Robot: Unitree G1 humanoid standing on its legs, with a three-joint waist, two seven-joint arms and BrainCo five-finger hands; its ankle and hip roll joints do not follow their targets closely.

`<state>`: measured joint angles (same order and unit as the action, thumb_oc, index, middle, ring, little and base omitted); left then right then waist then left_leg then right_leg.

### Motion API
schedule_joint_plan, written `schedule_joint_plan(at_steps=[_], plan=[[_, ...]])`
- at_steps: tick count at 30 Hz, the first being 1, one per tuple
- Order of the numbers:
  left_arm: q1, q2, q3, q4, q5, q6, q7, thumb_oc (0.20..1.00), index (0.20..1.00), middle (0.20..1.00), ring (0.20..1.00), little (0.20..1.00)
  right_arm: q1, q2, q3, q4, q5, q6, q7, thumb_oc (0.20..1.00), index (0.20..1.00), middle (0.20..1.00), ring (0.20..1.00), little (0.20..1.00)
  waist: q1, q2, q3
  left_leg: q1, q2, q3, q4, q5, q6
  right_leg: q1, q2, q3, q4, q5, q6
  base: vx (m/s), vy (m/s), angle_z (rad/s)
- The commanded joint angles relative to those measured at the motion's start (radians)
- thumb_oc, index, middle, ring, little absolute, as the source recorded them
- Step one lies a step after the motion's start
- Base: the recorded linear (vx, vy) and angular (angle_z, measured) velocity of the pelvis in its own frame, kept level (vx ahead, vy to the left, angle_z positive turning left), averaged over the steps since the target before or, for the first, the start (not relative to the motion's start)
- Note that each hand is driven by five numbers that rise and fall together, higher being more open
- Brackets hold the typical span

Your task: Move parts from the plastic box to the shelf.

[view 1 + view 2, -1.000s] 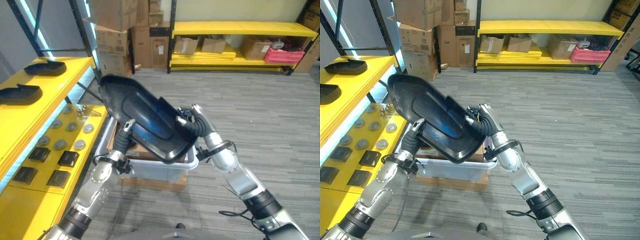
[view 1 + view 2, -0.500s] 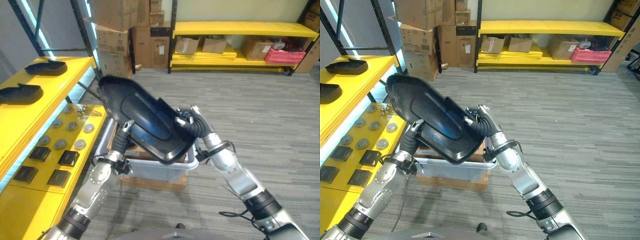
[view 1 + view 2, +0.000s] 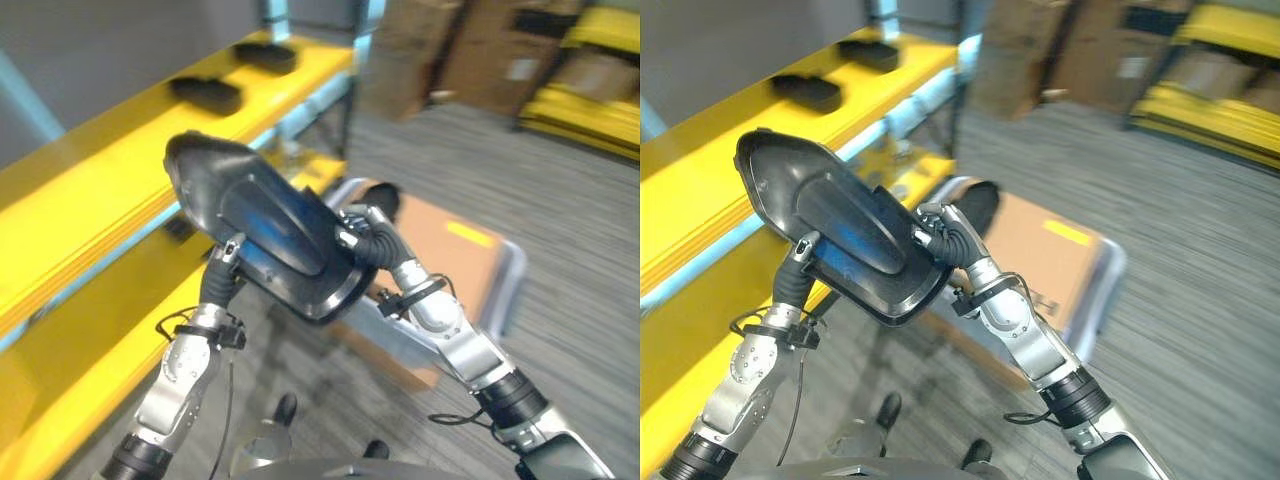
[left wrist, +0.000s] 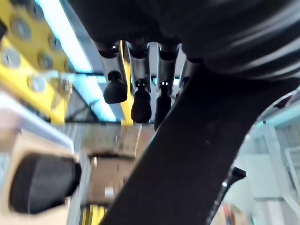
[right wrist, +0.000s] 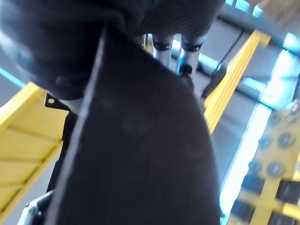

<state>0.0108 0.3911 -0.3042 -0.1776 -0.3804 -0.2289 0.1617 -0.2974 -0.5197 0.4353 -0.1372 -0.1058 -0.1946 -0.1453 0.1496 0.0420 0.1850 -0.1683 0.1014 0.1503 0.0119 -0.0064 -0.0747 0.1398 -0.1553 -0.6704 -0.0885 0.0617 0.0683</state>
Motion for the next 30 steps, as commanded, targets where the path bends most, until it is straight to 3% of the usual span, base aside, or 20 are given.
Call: schedule_joint_plan(at_steps=[1, 3, 5, 8, 10, 12, 13, 14, 15, 16, 19, 20, 21, 22, 24, 27, 30], plan=[[-0.105, 0.027, 0.078, -0.035, 0.038, -0.107, 0.016, 0.2, 0.2, 0.2, 0.2, 0.2, -0.065, 0.016, 0.07, -0.116, 0.022, -0.146, 0.037, 0.2, 0.2, 0.2, 0.2, 0.2, -0.042, -0.024, -0.064, 0.09, 0.102, 0.104, -0.059, 0.068, -0.05, 0.075, 0.007, 0.117, 0.008, -0.188, 0.029, 0.15, 0.14, 1.63], [-0.119, 0.024, 0.081, -0.023, 0.045, -0.108, 0.025, 0.2, 0.2, 0.2, 0.2, 0.2, -0.048, 0.027, 0.055, -0.114, 0.019, -0.134, 0.037, 0.2, 0.2, 0.2, 0.2, 0.2, -0.04, -0.007, -0.081, 0.093, 0.103, 0.14, -0.08, 0.101, -0.054, 0.086, -0.006, 0.087, 0.007, -0.186, 0.039, 0.17, 0.229, 0.96], [-0.111, 0.028, 0.098, -0.035, 0.068, -0.107, 0.024, 0.2, 0.2, 0.2, 0.2, 0.2, -0.028, 0.041, 0.045, -0.124, 0.018, -0.128, 0.049, 0.2, 0.2, 0.2, 0.2, 0.2, -0.031, -0.001, -0.093, 0.095, 0.072, 0.104, -0.084, 0.09, -0.04, 0.105, -0.029, 0.081, 0.013, -0.181, 0.043, 0.24, 0.265, 0.36], [-0.134, 0.049, 0.107, -0.048, 0.121, -0.104, 0.017, 0.2, 0.2, 0.2, 0.2, 0.2, -0.01, 0.059, 0.044, -0.122, -0.008, -0.127, 0.064, 0.2, 0.2, 0.2, 0.2, 0.2, -0.024, -0.013, -0.113, 0.121, 0.01, 0.089, -0.079, 0.043, 0.006, 0.127, -0.113, 0.051, 0.106, -0.169, 0.065, 0.29, 0.338, 0.36], [-0.166, 0.059, 0.094, -0.046, 0.138, -0.105, 0.017, 0.2, 0.2, 0.2, 0.2, 0.2, -0.013, 0.071, 0.053, -0.125, -0.023, -0.122, 0.071, 0.2, 0.2, 0.2, 0.2, 0.2, -0.038, -0.031, -0.102, 0.155, -0.054, 0.077, -0.061, -0.012, 0.063, 0.082, -0.217, 0.069, 0.294, -0.1, 0.093, 0.3, 0.411, 0.41], [-0.208, 0.069, 0.077, -0.047, 0.15, -0.103, 0.017, 0.2, 0.2, 0.2, 0.2, 0.2, -0.022, 0.079, 0.061, -0.118, -0.033, -0.114, 0.075, 0.2, 0.2, 0.2, 0.2, 0.2, -0.07, -0.034, -0.079, 0.184, -0.103, 0.052, -0.054, -0.046, 0.109, 0.023, -0.278, 0.166, 0.463, 0.022, 0.109, 0.21, 0.311, 0.42], [-0.213, 0.069, 0.077, -0.043, 0.151, -0.104, 0.018, 0.2, 0.2, 0.2, 0.2, 0.2, -0.027, 0.08, 0.061, -0.116, -0.034, -0.114, 0.074, 0.2, 0.2, 0.2, 0.2, 0.2, -0.066, -0.039, -0.075, 0.185, -0.113, 0.057, -0.055, -0.049, 0.116, 0.01, -0.292, 0.181, 0.481, 0.023, 0.119, 0.17, 0.28, 0.63], [-0.261, 0.072, 0.052, -0.029, 0.166, -0.107, 0.026, 0.2, 0.2, 0.2, 0.2, 0.2, -0.025, 0.092, 0.066, -0.109, -0.04, -0.114, 0.071, 0.2, 0.2, 0.2, 0.2, 0.2, -0.104, -0.019, -0.051, 0.203, -0.118, 0.037, -0.056, -0.044, 0.141, -0.084, -0.264, 0.301, 0.579, 0.06, 0.101, 0.09, 0.167, 0.54], [-0.264, 0.071, 0.051, -0.027, 0.167, -0.108, 0.027, 0.2, 0.2, 0.2, 0.2, 0.2, -0.027, 0.091, 0.065, -0.109, -0.04, -0.114, 0.071, 0.2, 0.2, 0.2, 0.2, 0.2, -0.095, -0.02, -0.053, 0.2, -0.118, 0.046, -0.057, -0.044, 0.14, -0.1, -0.266, 0.314, 0.59, 0.057, 0.099, 0.24, 0.16, 0.3], [-0.282, 0.06, 0.039, -0.018, 0.175, -0.112, 0.031, 0.2, 0.2, 0.2, 0.2, 0.2, -0.021, 0.092, 0.068, -0.118, -0.047, -0.115, 0.074, 0.2, 0.2, 0.2, 0.2, 0.2, -0.119, 0.0, -0.036, 0.232, -0.11, 0.012, -0.072, -0.045, 0.139, -0.169, -0.214, 0.4, 0.591, -0.004, 0.086, 0.22, -0.002, 0.21], [-0.283, 0.059, 0.04, -0.018, 0.182, -0.115, 0.03, 0.2, 0.2, 0.2, 0.2, 0.2, -0.023, 0.089, 0.066, -0.125, -0.047, -0.117, 0.076, 0.2, 0.2, 0.2, 0.2, 0.2, -0.122, 0.006, -0.03, 0.237, -0.097, 0.008, -0.074, -0.047, 0.133, -0.189, -0.205, 0.411, 0.549, -0.018, 0.082, 0.15, -0.039, 0.18], [-0.28, 0.056, 0.037, -0.021, 0.187, -0.119, 0.029, 0.2, 0.2, 0.2, 0.2, 0.2, -0.016, 0.087, 0.062, -0.134, -0.041, -0.12, 0.084, 0.2, 0.2, 0.2, 0.2, 0.2, -0.132, 0.002, -0.025, 0.26, -0.086, -0.013, -0.087, -0.058, 0.118, -0.207, -0.179, 0.409, 0.415, -0.063, 0.078, 0.25, -0.156, 0.56], [-0.27, 0.054, 0.038, -0.025, 0.191, -0.119, 0.026, 0.2, 0.2, 0.2, 0.2, 0.2, -0.009, 0.085, 0.058, -0.135, -0.038, -0.122, 0.09, 0.2, 0.2, 0.2, 0.2, 0.2, -0.14, -0.004, -0.023, 0.27, -0.084, -0.026, -0.089, -0.063, 0.111, -0.209, -0.147, 0.429, 0.321, -0.067, 0.082, 0.45, -0.286, 0.55], [-0.253, 0.047, 0.037, -0.022, 0.195, -0.119, 0.023, 0.2, 0.2, 0.2, 0.2, 0.2, 0.01, 0.083, 0.048, -0.13, -0.024, -0.123, 0.099, 0.2, 0.2, 0.2, 0.2, 0.2, -0.159, -0.022, -0.02, 0.297, -0.089, -0.06, -0.096, -0.08, 0.103, -0.237, -0.054, 0.532, 0.179, -0.041, 0.103, 0.36, -0.26, 0.43], [-0.245, 0.038, 0.033, -0.017, 0.198, -0.122, 0.018, 0.2, 0.2, 0.2, 0.2, 0.2, 0.036, 0.084, 0.043, -0.13, -0.002, -0.129, 0.112, 0.2, 0.2, 0.2, 0.2, 0.2, -0.164, -0.035, -0.02, 0.308, -0.096, -0.092, -0.098, -0.094, 0.094, -0.254, -0.009, 0.608, 0.109, -0.016, 0.11, 0.28, -0.211, 0.45], [-0.226, 0.027, 0.039, -0.012, 0.19, -0.121, 0.014, 0.2, 0.2, 0.2, 0.2, 0.2, 0.049, 0.077, 0.054, -0.125, 0.004, -0.137, 0.126, 0.2, 0.2, 0.2, 0.2, 0.2, -0.145, -0.047, -0.032, 0.309, -0.085, -0.131, -0.084, -0.097, 0.075, -0.198, -0.004, 0.614, 0.057, 0.003, 0.095, 0.16, -0.268, 1.11], [-0.188, 0.024, 0.055, -0.025, 0.186, -0.121, 0.013, 0.2, 0.2, 0.2, 0.2, 0.2, 0.067, 0.057, 0.057, -0.142, 0.038, -0.146, 0.151, 0.2, 0.2, 0.2, 0.2, 0.2, -0.139, -0.043, -0.05, 0.301, -0.049, -0.171, -0.029, -0.112, 0.049, -0.152, 0.018, 0.594, 0.051, -0.026, 0.071, 0.2, -0.291, 0.58]])
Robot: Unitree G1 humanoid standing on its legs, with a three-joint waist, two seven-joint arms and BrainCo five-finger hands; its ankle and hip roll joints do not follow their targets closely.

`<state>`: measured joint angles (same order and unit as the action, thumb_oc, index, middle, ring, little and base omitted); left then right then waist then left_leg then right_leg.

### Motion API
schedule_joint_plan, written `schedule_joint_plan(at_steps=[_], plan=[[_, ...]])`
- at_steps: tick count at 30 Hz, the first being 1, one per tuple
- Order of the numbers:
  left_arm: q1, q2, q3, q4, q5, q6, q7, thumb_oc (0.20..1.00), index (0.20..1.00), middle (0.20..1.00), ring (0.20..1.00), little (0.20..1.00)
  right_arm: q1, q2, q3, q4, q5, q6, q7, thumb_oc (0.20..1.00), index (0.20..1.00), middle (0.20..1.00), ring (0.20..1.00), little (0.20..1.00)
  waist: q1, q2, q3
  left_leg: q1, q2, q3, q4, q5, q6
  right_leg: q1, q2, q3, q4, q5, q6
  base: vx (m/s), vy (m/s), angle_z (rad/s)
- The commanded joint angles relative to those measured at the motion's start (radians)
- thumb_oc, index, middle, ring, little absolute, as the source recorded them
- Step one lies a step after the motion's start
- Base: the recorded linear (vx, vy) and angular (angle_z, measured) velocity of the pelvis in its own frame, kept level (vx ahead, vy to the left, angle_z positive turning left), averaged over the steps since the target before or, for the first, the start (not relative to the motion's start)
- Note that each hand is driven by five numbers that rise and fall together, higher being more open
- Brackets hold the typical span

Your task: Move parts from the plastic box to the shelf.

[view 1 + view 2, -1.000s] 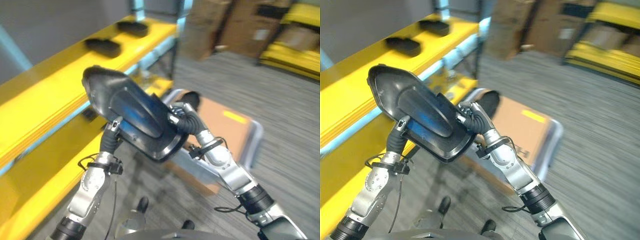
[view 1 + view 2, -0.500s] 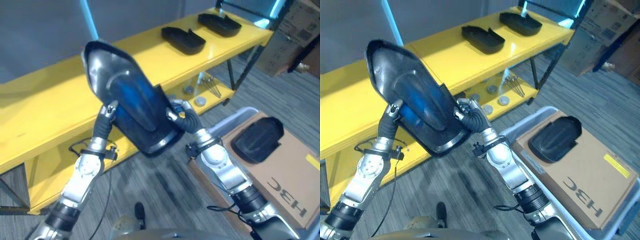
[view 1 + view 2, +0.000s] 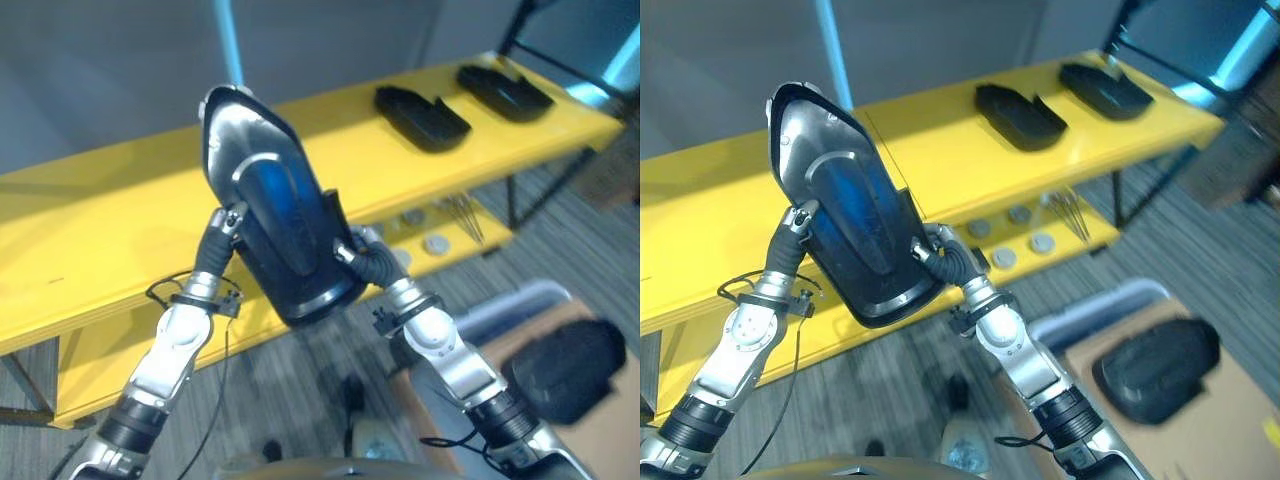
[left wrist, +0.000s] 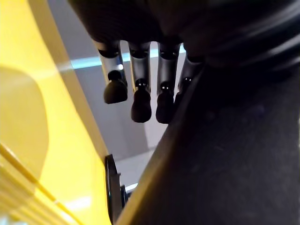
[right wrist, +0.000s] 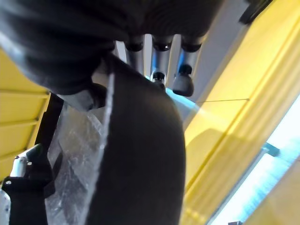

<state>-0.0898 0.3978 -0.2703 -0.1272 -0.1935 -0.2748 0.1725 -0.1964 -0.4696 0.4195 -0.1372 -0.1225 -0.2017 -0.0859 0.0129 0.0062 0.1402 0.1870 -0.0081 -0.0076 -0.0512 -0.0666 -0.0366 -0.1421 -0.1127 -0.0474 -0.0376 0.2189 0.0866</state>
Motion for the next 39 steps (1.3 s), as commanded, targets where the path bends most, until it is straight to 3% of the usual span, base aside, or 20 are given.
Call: schedule_joint_plan(at_steps=[1, 2, 5, 7, 9, 11, 12, 13, 17, 20, 22, 23, 24, 25, 27, 28, 29, 30, 33, 39], plan=[[-0.072, 0.022, 0.029, -0.081, -0.003, -0.075, 0.0, 0.2, 0.2, 0.2, 0.2, 0.2, -0.04, -0.005, 0.077, -0.15, 0.062, -0.144, 0.099, 0.834, 0.834, 0.834, 0.834, 0.834, 0.002, -0.006, -0.003, -0.065, 0.069, -0.026, 0.07, -0.054, 0.002, 0.145, -0.022, -0.044, 0.005, -0.193, 0.042, 0.18, -0.253, 0.32], [-0.065, 0.02, 0.032, -0.084, -0.005, -0.074, 0.001, 0.2, 0.2, 0.2, 0.2, 0.2, -0.042, -0.014, 0.083, -0.148, 0.071, -0.143, 0.106, 1.0, 1.0, 1.0, 1.0, 1.0, 0.0, -0.003, -0.001, -0.085, 0.073, -0.048, 0.122, -0.05, -0.012, 0.159, -0.016, -0.053, 0.009, -0.207, 0.029, 0.14, -0.225, 0.27], [-0.057, 0.018, 0.06, -0.083, 0.003, -0.072, 0.017, 0.2, 0.2, 0.2, 0.2, 0.2, -0.039, -0.05, 0.072, -0.155, 0.121, -0.136, 0.133, 1.0, 1.0, 1.0, 1.0, 1.0, 0.016, -0.001, 0.033, -0.183, 0.061, -0.082, 0.319, 0.051, -0.068, 0.223, -0.018, -0.101, -0.006, -0.235, -0.007, 0.09, -0.163, 0.39], [-0.053, 0.016, 0.08, -0.077, 0.026, -0.069, 0.039, 0.2, 0.2, 0.2, 0.2, 0.2, -0.02, -0.069, 0.051, -0.152, 0.141, -0.131, 0.133, 1.0, 1.0, 1.0, 1.0, 1.0, 0.012, -0.007, 0.049, -0.247, 0.056, -0.076, 0.411, 0.069, -0.082, 0.258, -0.019, -0.128, -0.026, -0.25, -0.014, 0.04, -0.092, 0.49], [-0.048, 0.022, 0.112, -0.07, 0.074, -0.065, 0.061, 0.2, 0.2, 0.2, 0.2, 0.2, 0.015, -0.094, 0.015, -0.154, 0.132, -0.132, 0.128, 1.0, 1.0, 1.0, 1.0, 1.0, 0.001, -0.011, 0.034, -0.26, 0.115, 0.013, 0.276, 0.033, -0.069, 0.282, -0.034, -0.162, -0.043, -0.27, -0.001, 0.13, 0.015, 0.38], [-0.047, 0.021, 0.112, -0.071, 0.076, -0.064, 0.063, 0.2, 0.2, 0.2, 0.2, 0.2, 0.017, -0.095, 0.014, -0.156, 0.133, -0.131, 0.129, 1.0, 1.0, 1.0, 1.0, 1.0, 0.003, -0.011, 0.033, -0.251, 0.115, 0.016, 0.262, 0.037, -0.069, 0.283, -0.034, -0.16, -0.043, -0.271, -0.001, 0.09, 0.042, 0.29], [-0.05, 0.03, 0.126, -0.063, 0.101, -0.063, 0.079, 0.2, 0.2, 0.2, 0.2, 0.2, 0.023, -0.098, -0.002, -0.157, 0.133, -0.132, 0.125, 1.0, 1.0, 1.0, 1.0, 1.0, 0.002, -0.004, 0.027, -0.264, 0.138, 0.037, 0.187, 0.057, -0.068, 0.289, -0.034, -0.169, -0.046, -0.276, 0.008, 0.17, 0.127, 0.33], [-0.071, 0.041, 0.138, -0.027, 0.14, -0.056, 0.119, 0.2, 0.2, 0.2, 0.2, 0.2, 0.048, -0.095, -0.037, -0.145, 0.136, -0.13, 0.101, 1.0, 1.0, 1.0, 1.0, 1.0, 0.006, 0.006, 0.014, -0.279, 0.152, 0.065, 0.026, 0.126, -0.075, 0.3, -0.034, -0.18, -0.049, -0.297, 0.018, 0.21, 0.184, 0.43], [-0.107, 0.051, 0.147, 0.017, 0.19, -0.047, 0.151, 0.2, 0.2, 0.2, 0.2, 0.2, 0.108, -0.081, -0.079, -0.151, 0.138, -0.136, 0.088, 1.0, 1.0, 1.0, 1.0, 1.0, -0.011, 0.035, -0.023, -0.26, 0.167, 0.1, -0.036, 0.15, -0.085, 0.322, -0.031, -0.191, -0.05, -0.312, 0.04, 0.2, 0.22, 0.07], [-0.131, 0.058, 0.151, 0.037, 0.226, -0.038, 0.164, 0.2, 0.2, 0.2, 0.2, 0.2, 0.16, -0.054, -0.102, -0.142, 0.128, -0.129, 0.091, 1.0, 1.0, 1.0, 1.0, 1.0, -0.025, 0.029, -0.052, -0.211, 0.122, 0.105, -0.025, 0.124, -0.059, 0.338, -0.089, -0.167, -0.022, -0.298, 0.065, 0.22, 0.305, -0.27], [-0.163, 0.07, 0.144, 0.048, 0.231, -0.028, 0.152, 0.2, 0.2, 0.2, 0.2, 0.2, 0.177, -0.023, -0.112, -0.124, 0.124, -0.116, 0.09, 1.0, 1.0, 1.0, 1.0, 1.0, -0.03, 0.015, -0.051, -0.176, 0.089, 0.126, -0.021, 0.091, -0.022, 0.311, -0.146, -0.136, 0.095, -0.293, 0.08, 0.14, 0.348, -0.41], [-0.184, 0.09, 0.143, 0.054, 0.249, -0.012, 0.155, 0.2, 0.2, 0.2, 0.2, 0.2, 0.194, -0.007, -0.148, -0.123, 0.117, -0.104, 0.078, 1.0, 1.0, 1.0, 1.0, 1.0, -0.037, 0.0, -0.04, -0.141, 0.04, 0.137, -0.016, 0.06, 0.023, 0.239, -0.21, -0.09, 0.265, -0.206, 0.103, 0.15, 0.381, -0.52], [-0.184, 0.09, 0.143, 0.054, 0.249, -0.012, 0.155, 0.2, 0.2, 0.2, 0.2, 0.2, 0.194, -0.007, -0.148, -0.123, 0.117, -0.104, 0.078, 1.0, 1.0, 1.0, 1.0, 1.0, -0.037, 0.0, -0.04, -0.141, 0.04, 0.137, -0.016, 0.06, 0.023, 0.239, -0.21, -0.09, 0.265, -0.206, 0.103, 0.14, 0.381, -0.29], [-0.201, 0.092, 0.132, 0.061, 0.246, -0.011, 0.154, 0.2, 0.2, 0.2, 0.2, 0.2, 0.208, -0.003, -0.17, -0.119, 0.118, -0.104, 0.071, 1.0, 1.0, 1.0, 1.0, 1.0, -0.055, -0.005, -0.022, -0.122, 0.023, 0.133, -0.019, 0.055, 0.039, 0.199, -0.224, -0.061, 0.351, -0.148, 0.093, 0.03, 0.203, 0.03], [-0.239, 0.096, 0.113, 0.084, 0.255, -0.008, 0.147, 0.2, 0.2, 0.2, 0.2, 0.2, 0.227, 0.005, -0.213, -0.102, 0.102, -0.106, 0.049, 1.0, 1.0, 1.0, 1.0, 1.0, -0.071, 0.001, -0.006, -0.11, 0.027, 0.133, -0.034, 0.048, 0.05, 0.126, -0.201, -0.021, 0.445, -0.129, 0.076, 0.1, 0.25, 0.02], [-0.26, 0.095, 0.103, 0.104, 0.259, -0.01, 0.145, 0.2, 0.2, 0.2, 0.2, 0.2, 0.257, 0.01, -0.252, -0.109, 0.108, -0.115, 0.042, 1.0, 1.0, 1.0, 1.0, 1.0, -0.097, 0.004, -0.003, -0.102, 0.027, 0.125, -0.036, 0.046, 0.053, 0.09, -0.147, 0.004, 0.436, -0.167, 0.068, 0.14, 0.134, 0.1], [-0.262, 0.094, 0.101, 0.106, 0.259, -0.012, 0.146, 0.2, 0.2, 0.2, 0.2, 0.2, 0.26, 0.009, -0.255, -0.112, 0.109, -0.115, 0.043, 1.0, 1.0, 1.0, 1.0, 1.0, -0.095, 0.005, -0.003, -0.102, 0.03, 0.125, -0.036, 0.043, 0.051, 0.09, -0.145, 0.003, 0.439, -0.17, 0.066, 0.28, 0.064, 0.33], [-0.282, 0.078, 0.084, 0.126, 0.235, -0.007, 0.136, 0.2, 0.2, 0.2, 0.2, 0.2, 0.288, 0.019, -0.3, -0.091, 0.158, -0.12, 0.042, 1.0, 1.0, 1.0, 1.0, 1.0, -0.13, 0.003, -0.009, -0.1, 0.023, 0.104, -0.036, 0.037, 0.047, 0.077, -0.027, 0.05, 0.295, -0.266, 0.065, 0.19, -0.005, 0.28], [-0.299, 0.068, 0.066, 0.146, 0.216, -0.002, 0.119, 0.2, 0.2, 0.2, 0.2, 0.2, 0.305, 0.017, -0.318, -0.083, 0.171, -0.122, 0.044, 1.0, 1.0, 1.0, 1.0, 1.0, -0.147, -0.014, -0.019, -0.096, 0.005, 0.076, -0.034, 0.02, 0.048, 0.126, 0.029, 0.104, 0.14, -0.275, 0.043, 0.18, -0.036, 0.29], [-0.26, 0.07, 0.11, 0.192, 0.168, 0.027, 0.079, 0.2, 0.2, 0.2, 0.2, 0.2, 0.335, -0.024, -0.375, -0.074, 0.176, -0.112, 0.082, 1.0, 1.0, 1.0, 1.0, 1.0, -0.137, -0.031, -0.064, -0.046, 0.023, 0.084, -0.036, -0.008, 0.033, 0.227, 0.039, 0.087, 0.01, -0.245, 0.031, 0.17, -0.083, 0.29]])
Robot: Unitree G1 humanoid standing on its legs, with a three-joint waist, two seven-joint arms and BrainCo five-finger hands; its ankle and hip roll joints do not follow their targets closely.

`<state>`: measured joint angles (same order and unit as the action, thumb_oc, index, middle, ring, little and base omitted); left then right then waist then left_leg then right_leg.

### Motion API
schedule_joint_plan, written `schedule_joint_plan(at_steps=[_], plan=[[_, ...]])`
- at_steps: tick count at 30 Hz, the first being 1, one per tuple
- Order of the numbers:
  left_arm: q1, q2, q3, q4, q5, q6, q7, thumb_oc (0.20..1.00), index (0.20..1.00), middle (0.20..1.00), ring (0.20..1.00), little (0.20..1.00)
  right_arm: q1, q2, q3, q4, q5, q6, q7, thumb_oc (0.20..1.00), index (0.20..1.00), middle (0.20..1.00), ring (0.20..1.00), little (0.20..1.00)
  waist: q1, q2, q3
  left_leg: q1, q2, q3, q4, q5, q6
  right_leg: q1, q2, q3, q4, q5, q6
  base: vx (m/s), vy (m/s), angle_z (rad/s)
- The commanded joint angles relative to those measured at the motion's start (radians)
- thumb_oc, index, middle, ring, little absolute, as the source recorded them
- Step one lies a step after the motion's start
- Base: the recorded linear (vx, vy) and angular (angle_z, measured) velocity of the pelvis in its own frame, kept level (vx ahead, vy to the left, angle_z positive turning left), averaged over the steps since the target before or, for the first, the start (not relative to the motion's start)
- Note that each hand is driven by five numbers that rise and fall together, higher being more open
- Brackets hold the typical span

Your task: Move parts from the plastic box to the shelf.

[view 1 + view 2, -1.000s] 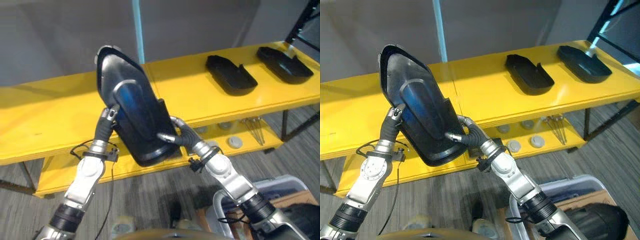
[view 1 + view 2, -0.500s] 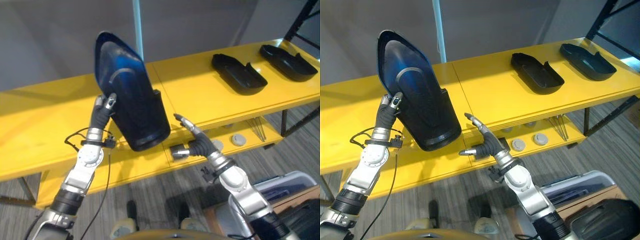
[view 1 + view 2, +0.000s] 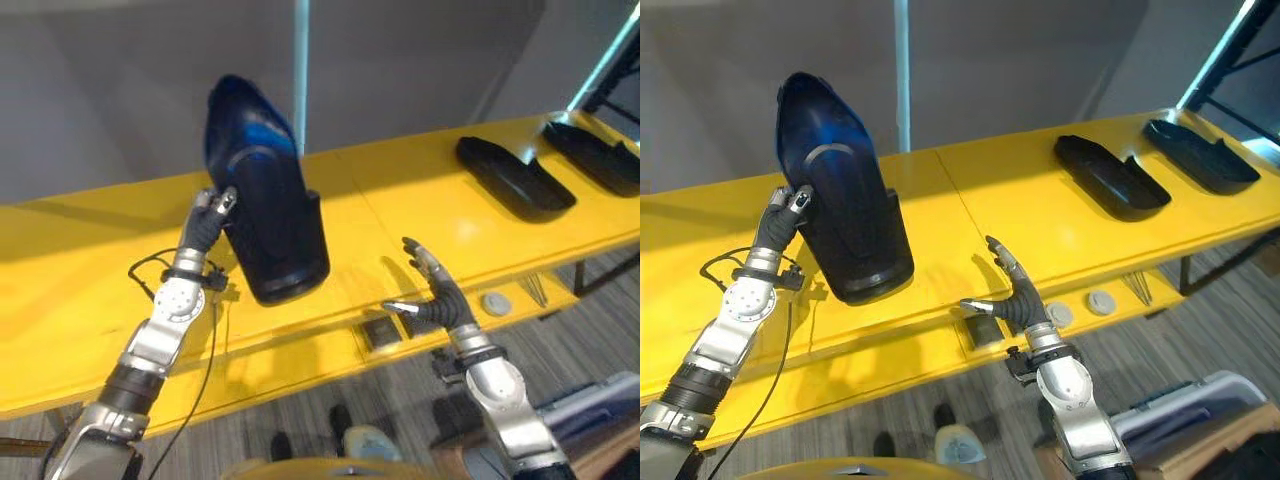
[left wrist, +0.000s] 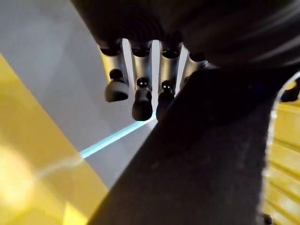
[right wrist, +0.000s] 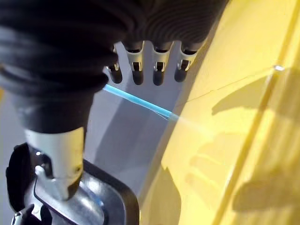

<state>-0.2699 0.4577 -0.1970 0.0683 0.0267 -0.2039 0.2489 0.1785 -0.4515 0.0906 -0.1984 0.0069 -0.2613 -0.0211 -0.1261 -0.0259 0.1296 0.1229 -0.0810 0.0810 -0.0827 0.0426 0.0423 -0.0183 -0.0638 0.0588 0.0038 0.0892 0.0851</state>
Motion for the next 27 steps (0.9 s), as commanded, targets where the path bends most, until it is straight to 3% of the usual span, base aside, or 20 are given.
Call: schedule_joint_plan(at_steps=[1, 14, 20, 27], plan=[[-0.08, 0.01, 0.036, -0.003, -0.053, -0.044, 0.003, 0.2, 0.2, 0.2, 0.2, 0.2, -0.04, -0.042, -0.046, -0.013, 0.047, -0.052, 0.017, 1.0, 1.0, 1.0, 1.0, 1.0, 0.002, 0.001, -0.053, 0.019, 0.096, -0.005, -0.005, -0.117, -0.046, 0.106, -0.009, -0.019, -0.034, -0.114, 0.032, 0.2, -0.113, 0.09], [-0.282, 0.045, 0.003, 0.38, -0.085, 0.062, 0.02, 0.2, 0.2, 0.2, 0.2, 0.2, 0.014, -0.053, 0.031, -0.024, 0.101, -0.046, 0.087, 1.0, 1.0, 1.0, 1.0, 1.0, -0.051, 0.027, -0.044, 0.021, 0.128, 0.016, -0.005, -0.115, -0.079, 0.119, 0.002, -0.02, -0.091, -0.109, 0.034, 0.05, -0.04, -0.04], [-0.375, 0.086, -0.036, 0.514, -0.047, 0.087, 0.017, 0.2, 0.2, 0.2, 0.2, 0.2, 0.016, -0.071, 0.074, -0.03, 0.11, -0.049, 0.121, 1.0, 1.0, 1.0, 1.0, 1.0, -0.061, 0.038, -0.028, 0.008, 0.133, 0.026, -0.005, -0.109, -0.084, 0.104, 0.003, -0.017, -0.091, -0.108, 0.038, 0.0, -0.012, -0.07], [-0.445, 0.075, -0.063, 0.653, -0.061, 0.12, 0.009, 0.2, 0.2, 0.2, 0.2, 0.2, 0.003, -0.081, 0.104, -0.028, 0.115, -0.053, 0.124, 1.0, 1.0, 1.0, 1.0, 1.0, -0.061, 0.045, -0.007, -0.005, 0.136, 0.027, -0.005, -0.102, -0.087, 0.092, 0.005, -0.019, -0.091, -0.111, 0.039, 0.0, -0.009, 0.0]])
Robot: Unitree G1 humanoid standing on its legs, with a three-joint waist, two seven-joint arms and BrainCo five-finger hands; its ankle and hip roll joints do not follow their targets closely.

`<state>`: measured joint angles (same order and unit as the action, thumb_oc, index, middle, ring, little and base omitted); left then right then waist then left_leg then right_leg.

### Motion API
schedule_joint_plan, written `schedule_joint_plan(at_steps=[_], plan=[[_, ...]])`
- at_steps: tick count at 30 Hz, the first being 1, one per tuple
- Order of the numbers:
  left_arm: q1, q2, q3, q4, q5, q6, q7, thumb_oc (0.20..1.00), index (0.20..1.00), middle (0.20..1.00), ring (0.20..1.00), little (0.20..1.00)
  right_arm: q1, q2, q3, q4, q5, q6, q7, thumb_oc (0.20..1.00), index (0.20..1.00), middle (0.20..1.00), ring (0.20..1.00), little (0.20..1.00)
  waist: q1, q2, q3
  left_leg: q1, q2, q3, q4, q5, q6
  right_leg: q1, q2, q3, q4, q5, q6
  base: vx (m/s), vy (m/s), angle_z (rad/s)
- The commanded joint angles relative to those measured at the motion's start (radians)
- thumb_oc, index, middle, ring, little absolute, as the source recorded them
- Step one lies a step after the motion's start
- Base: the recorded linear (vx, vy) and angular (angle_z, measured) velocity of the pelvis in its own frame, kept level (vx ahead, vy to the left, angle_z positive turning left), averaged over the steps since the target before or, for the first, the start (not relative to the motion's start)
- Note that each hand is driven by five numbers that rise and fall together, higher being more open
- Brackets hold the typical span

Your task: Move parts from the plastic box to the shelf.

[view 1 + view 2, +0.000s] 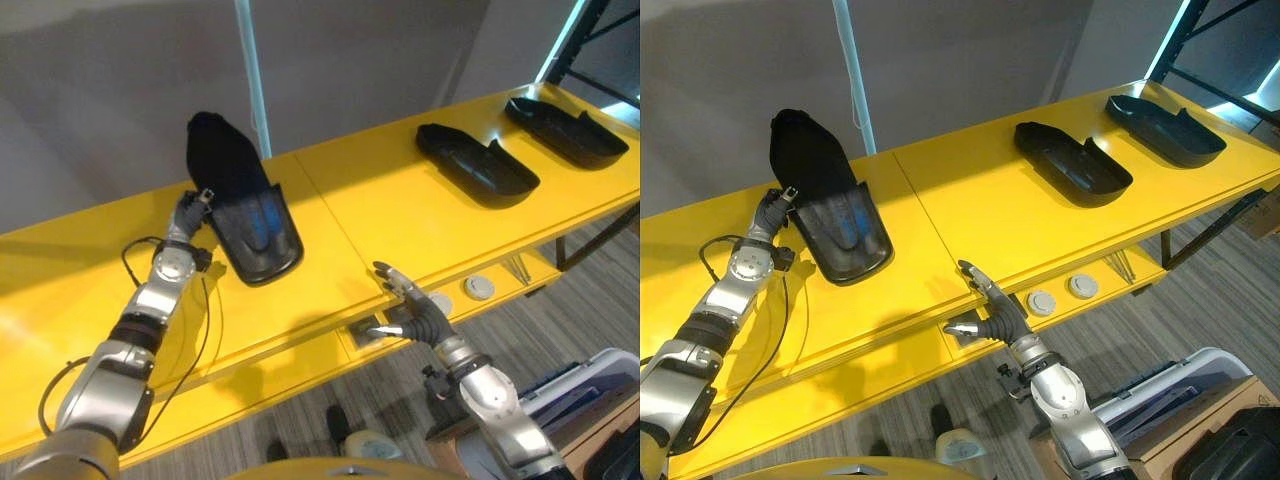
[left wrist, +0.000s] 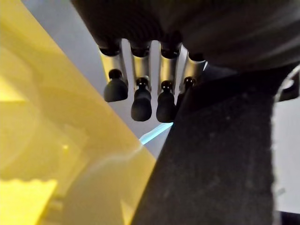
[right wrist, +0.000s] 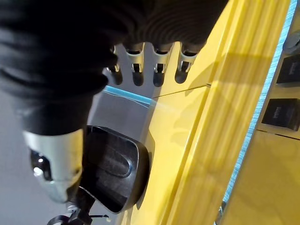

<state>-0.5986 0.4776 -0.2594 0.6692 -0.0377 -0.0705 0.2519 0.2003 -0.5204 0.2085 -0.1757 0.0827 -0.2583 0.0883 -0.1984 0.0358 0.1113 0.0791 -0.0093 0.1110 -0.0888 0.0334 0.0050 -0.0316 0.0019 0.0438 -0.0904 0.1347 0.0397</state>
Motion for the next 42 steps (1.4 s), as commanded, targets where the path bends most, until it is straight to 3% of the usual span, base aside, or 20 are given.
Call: schedule_joint_plan(at_steps=[1, 7, 8, 9, 10, 20, 42], plan=[[-0.116, 0.056, 0.0, 0.052, 0.004, -0.013, 0.006, 0.2, 0.2, 0.2, 0.2, 0.2, -0.019, -0.013, -0.014, -0.05, 0.039, -0.056, 0.014, 1.0, 1.0, 1.0, 1.0, 1.0, 0.011, -0.017, 0.011, 0.038, 0.065, -0.003, 0.002, -0.093, -0.05, 0.106, -0.06, -0.004, 0.003, -0.156, 0.085, 0.0, 0.0, 0.0], [-0.145, 0.048, -0.016, 0.133, 0.033, 0.016, -0.009, 0.2, 0.2, 0.2, 0.2, 0.2, -0.04, -0.02, -0.002, -0.048, 0.038, -0.053, 0.011, 1.0, 1.0, 1.0, 1.0, 1.0, 0.02, -0.019, 0.03, 0.029, 0.068, -0.009, 0.002, -0.086, -0.053, 0.1, -0.059, -0.014, 0.003, -0.158, 0.084, 0.0, 0.0, 0.0], [-0.146, 0.053, -0.018, 0.135, 0.039, 0.017, -0.014, 0.354, 0.354, 0.354, 0.354, 0.354, -0.04, -0.02, -0.004, -0.047, 0.039, -0.052, 0.011, 1.0, 1.0, 1.0, 1.0, 1.0, 0.021, -0.02, 0.032, 0.028, 0.068, -0.01, 0.002, -0.086, -0.053, 0.1, -0.059, -0.014, 0.003, -0.158, 0.084, 0.0, -0.021, 0.03], [-0.146, 0.055, -0.021, 0.14, 0.045, 0.018, -0.019, 0.335, 0.335, 0.335, 0.335, 0.335, -0.04, -0.021, -0.007, -0.048, 0.039, -0.053, 0.011, 1.0, 1.0, 1.0, 1.0, 1.0, 0.022, -0.021, 0.033, 0.027, 0.068, -0.01, 0.002, -0.085, -0.054, 0.1, -0.058, -0.015, 0.003, -0.158, 0.084, 0.0, -0.02, 0.03], [-0.151, 0.058, -0.029, 0.149, 0.053, 0.018, -0.025, 0.2, 0.2, 0.2, 0.2, 0.2, -0.042, -0.022, -0.009, -0.048, 0.043, -0.054, 0.011, 1.0, 1.0, 1.0, 1.0, 1.0, 0.023, -0.021, 0.035, 0.027, 0.069, -0.011, 0.002, -0.085, -0.054, 0.1, -0.058, -0.016, 0.003, -0.158, 0.083, 0.0, 0.0, 0.0], [-0.141, 0.145, -0.062, 0.075, 0.189, 0.033, -0.065, 0.2, 0.2, 0.2, 0.2, 0.2, -0.026, -0.009, -0.018, -0.044, 0.062, -0.059, 0.025, 1.0, 1.0, 1.0, 1.0, 1.0, 0.035, -0.028, 0.036, 0.035, 0.072, -0.016, 0.002, -0.089, -0.056, 0.11, -0.055, -0.02, 0.003, -0.165, 0.081, 0.0, 0.0, 0.0], [-0.197, 0.246, -0.189, 0.05, 0.296, 0.009, -0.189, 0.2, 0.2, 0.2, 0.2, 0.2, -0.024, -0.007, -0.017, -0.032, 0.087, -0.052, 0.048, 1.0, 1.0, 1.0, 1.0, 1.0, 0.032, -0.023, 0.036, 0.046, 0.073, -0.009, 0.002, -0.097, -0.056, 0.119, -0.058, -0.022, 0.003, -0.168, 0.085, 0.0, 0.0, 0.0]])
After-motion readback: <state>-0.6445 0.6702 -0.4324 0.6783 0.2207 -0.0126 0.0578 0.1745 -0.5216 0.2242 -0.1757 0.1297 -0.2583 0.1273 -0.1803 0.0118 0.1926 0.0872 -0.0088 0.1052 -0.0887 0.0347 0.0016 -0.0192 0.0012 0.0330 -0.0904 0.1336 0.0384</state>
